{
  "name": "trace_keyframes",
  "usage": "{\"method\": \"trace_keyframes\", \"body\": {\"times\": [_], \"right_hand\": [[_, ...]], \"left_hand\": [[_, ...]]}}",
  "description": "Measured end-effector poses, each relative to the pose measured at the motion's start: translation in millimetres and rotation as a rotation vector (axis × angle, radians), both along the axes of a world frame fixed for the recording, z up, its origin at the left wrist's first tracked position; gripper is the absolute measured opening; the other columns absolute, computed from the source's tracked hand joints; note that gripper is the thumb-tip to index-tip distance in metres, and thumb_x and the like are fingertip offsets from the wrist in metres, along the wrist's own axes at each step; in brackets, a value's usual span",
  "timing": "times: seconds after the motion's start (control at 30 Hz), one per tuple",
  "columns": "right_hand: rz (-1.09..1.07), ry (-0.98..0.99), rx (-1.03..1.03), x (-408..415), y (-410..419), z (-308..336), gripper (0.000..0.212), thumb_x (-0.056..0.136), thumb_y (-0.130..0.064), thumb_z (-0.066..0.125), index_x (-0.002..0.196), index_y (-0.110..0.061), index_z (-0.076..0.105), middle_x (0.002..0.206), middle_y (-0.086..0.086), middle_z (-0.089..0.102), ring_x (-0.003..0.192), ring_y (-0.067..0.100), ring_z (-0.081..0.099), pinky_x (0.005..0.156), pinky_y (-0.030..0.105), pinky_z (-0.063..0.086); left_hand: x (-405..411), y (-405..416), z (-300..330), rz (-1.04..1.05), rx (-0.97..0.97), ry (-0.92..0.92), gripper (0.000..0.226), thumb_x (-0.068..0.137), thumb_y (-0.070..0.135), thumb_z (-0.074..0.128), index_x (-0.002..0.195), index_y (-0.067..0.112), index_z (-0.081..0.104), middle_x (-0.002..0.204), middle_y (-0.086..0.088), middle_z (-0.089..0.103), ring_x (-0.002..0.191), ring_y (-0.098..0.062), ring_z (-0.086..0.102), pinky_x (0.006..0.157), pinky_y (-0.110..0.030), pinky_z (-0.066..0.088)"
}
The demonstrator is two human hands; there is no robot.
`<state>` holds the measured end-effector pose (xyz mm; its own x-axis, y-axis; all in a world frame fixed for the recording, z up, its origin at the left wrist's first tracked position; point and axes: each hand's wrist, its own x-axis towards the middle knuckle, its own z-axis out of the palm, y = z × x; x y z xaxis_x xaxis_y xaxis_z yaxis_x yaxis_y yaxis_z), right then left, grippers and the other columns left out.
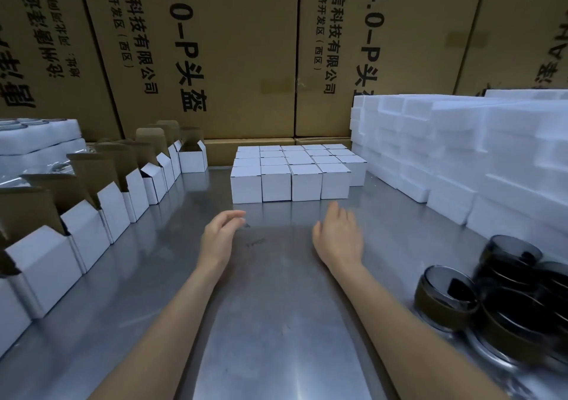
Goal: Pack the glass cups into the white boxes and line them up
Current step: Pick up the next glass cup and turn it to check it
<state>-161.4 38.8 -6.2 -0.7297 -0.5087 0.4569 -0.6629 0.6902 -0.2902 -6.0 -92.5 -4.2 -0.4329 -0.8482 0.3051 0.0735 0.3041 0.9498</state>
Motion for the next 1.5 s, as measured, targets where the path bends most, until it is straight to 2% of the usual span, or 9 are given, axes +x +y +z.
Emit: {"method": "trace_keyframes", "body": {"times": [0.13,0.23,0.37,0.6,0.83,0.93,1.13,1.33,1.5], "right_hand": [[0.023,0.013,0.022,22,21,0,0.031,0.092,-0.021,0.039,0.121,-0.010,0.044,0.117,0.007,0.056,0.113,0.026,0.047,0.089,0.035,0.035],[-0.027,-0.032,0.132,42,37,3,0.031,0.092,-0.027,0.044,0.119,-0.012,0.047,0.123,0.008,0.052,0.123,0.027,0.040,0.112,0.055,0.013],[-0.137,-0.067,0.272,58,57,26,0.039,0.093,-0.039,0.045,0.123,-0.016,0.050,0.133,0.010,0.044,0.135,0.030,0.023,0.107,0.069,-0.002],[-0.215,-0.334,0.398,50,87,59,0.051,0.096,-0.050,0.037,0.138,-0.021,0.043,0.148,0.009,0.033,0.141,0.028,0.014,0.106,0.066,0.014],[-0.175,-0.430,0.437,49,97,64,0.060,0.095,-0.059,0.033,0.142,-0.022,0.037,0.151,0.008,0.029,0.143,0.028,0.006,0.104,0.071,0.011],[-0.168,-0.407,0.425,47,102,65,0.057,0.094,-0.061,0.033,0.135,-0.024,0.044,0.143,0.006,0.038,0.139,0.025,0.014,0.103,0.064,0.018],[-0.119,-0.475,0.401,45,103,63,0.050,0.094,-0.059,0.034,0.125,-0.024,0.052,0.125,0.005,0.054,0.126,0.024,0.037,0.090,0.042,0.032],[-0.029,-0.403,0.361,56,78,59,0.047,0.099,-0.046,0.036,0.129,-0.014,0.050,0.132,0.012,0.053,0.127,0.030,0.041,0.093,0.042,0.040],[0.045,-0.286,0.155,70,54,60,0.036,0.101,-0.032,0.036,0.126,-0.011,0.052,0.130,0.013,0.054,0.125,0.031,0.043,0.087,0.037,0.040]], "left_hand": [[14,16,1,-0.023,0.023,0.035,0.021,0.088,0.007,0.056,0.081,0.021,0.069,0.083,0.010,0.066,0.086,-0.005,0.057,0.079,-0.015,0.040],[24,28,2,-0.068,0.054,0.084,0.011,0.082,0.014,0.061,0.081,0.020,0.070,0.088,0.006,0.067,0.096,-0.015,0.057,0.093,-0.028,0.040],[32,38,4,-0.113,0.116,0.134,0.011,0.082,0.014,0.059,0.081,0.019,0.069,0.091,0.002,0.066,0.098,-0.021,0.056,0.092,-0.030,0.040],[34,49,9,-0.158,0.120,0.079,0.009,0.074,0.018,0.063,0.081,0.018,0.069,0.087,-0.004,0.062,0.090,-0.021,0.054,0.089,-0.032,0.040],[34,48,10,-0.141,0.145,0.076,0.008,0.083,0.016,0.061,0.083,0.017,0.068,0.091,-0.003,0.062,0.091,-0.020,0.052,0.085,-0.032,0.037],[35,50,12,-0.151,0.148,0.051,0.025,0.068,0.030,0.056,0.087,0.018,0.069,0.098,-0.003,0.063,0.093,-0.018,0.055,0.086,-0.032,0.037],[32,46,10,-0.115,0.138,0.031,0.018,0.092,0.008,0.052,0.088,0.016,0.068,0.096,-0.003,0.062,0.089,-0.017,0.055,0.078,-0.029,0.038],[28,59,10,-0.202,-0.148,-0.115,0.015,0.088,-0.001,0.059,0.092,0.010,0.068,0.093,0.002,0.066,0.084,-0.008,0.058,0.073,-0.009,0.043],[15,84,7,-0.423,-0.400,-0.345,0.023,0.082,0.003,0.067,0.092,0.023,0.064,0.097,0.002,0.065,0.081,-0.011,0.058,0.078,-0.022,0.048]]}}
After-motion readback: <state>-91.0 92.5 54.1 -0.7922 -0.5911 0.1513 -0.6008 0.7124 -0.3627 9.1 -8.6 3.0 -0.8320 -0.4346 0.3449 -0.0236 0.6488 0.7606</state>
